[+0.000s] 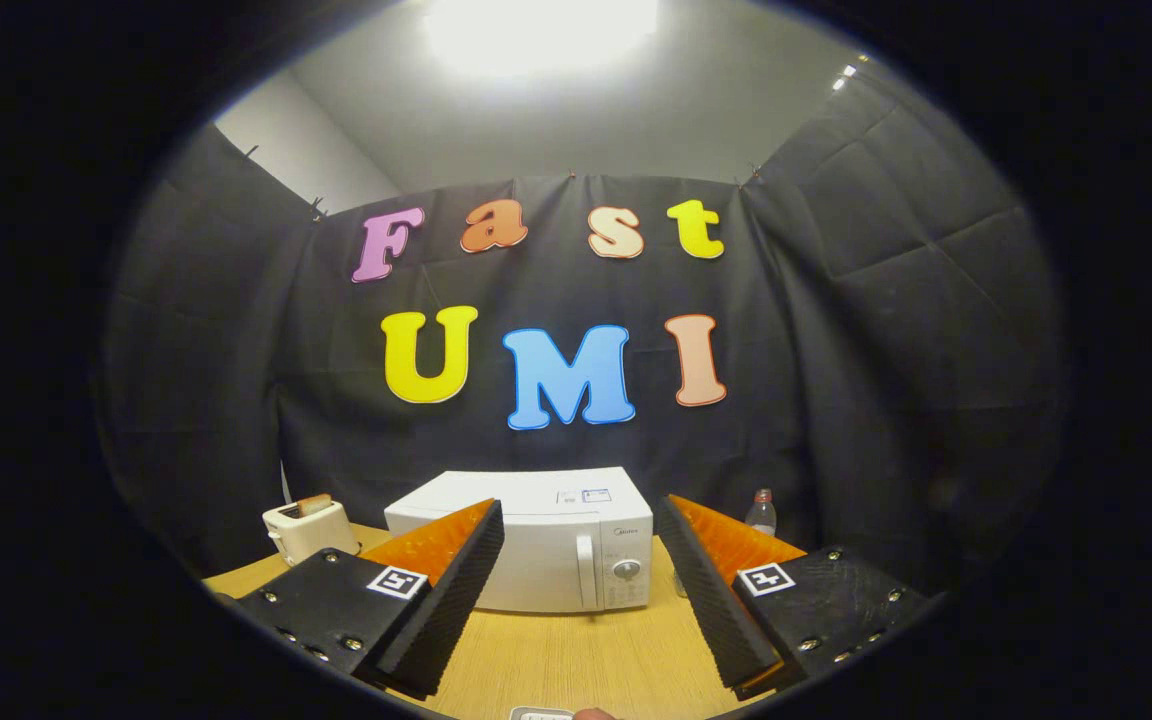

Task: Open the microwave, put the food inside, and close the microwave door.

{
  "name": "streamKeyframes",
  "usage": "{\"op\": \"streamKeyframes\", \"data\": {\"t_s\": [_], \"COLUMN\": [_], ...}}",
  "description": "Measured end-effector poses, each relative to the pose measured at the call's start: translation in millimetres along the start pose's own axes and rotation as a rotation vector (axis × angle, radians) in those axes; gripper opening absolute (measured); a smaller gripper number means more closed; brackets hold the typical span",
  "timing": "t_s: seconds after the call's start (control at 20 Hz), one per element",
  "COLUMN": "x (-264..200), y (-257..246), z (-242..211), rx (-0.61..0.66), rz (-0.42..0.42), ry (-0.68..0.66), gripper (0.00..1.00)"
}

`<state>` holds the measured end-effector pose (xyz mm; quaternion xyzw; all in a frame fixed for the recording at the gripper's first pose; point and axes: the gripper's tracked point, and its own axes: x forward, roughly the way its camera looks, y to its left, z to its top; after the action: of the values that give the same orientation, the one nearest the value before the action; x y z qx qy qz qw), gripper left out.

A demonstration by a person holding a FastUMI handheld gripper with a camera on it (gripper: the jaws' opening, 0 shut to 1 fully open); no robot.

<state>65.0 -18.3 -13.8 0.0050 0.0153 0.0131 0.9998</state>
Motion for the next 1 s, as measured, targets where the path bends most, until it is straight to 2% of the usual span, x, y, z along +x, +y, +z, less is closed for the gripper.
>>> {"op": "streamKeyframes", "data": {"t_s": [0.55,1.0], "x": [119.8,190.9], "y": [-6.0,-16.3], "z": [-61.1,-142.5], "rx": [0.023,-0.005], "rz": [0.064,0.087], "ry": [0.109,0.252], "gripper": [0.97,0.97]}}
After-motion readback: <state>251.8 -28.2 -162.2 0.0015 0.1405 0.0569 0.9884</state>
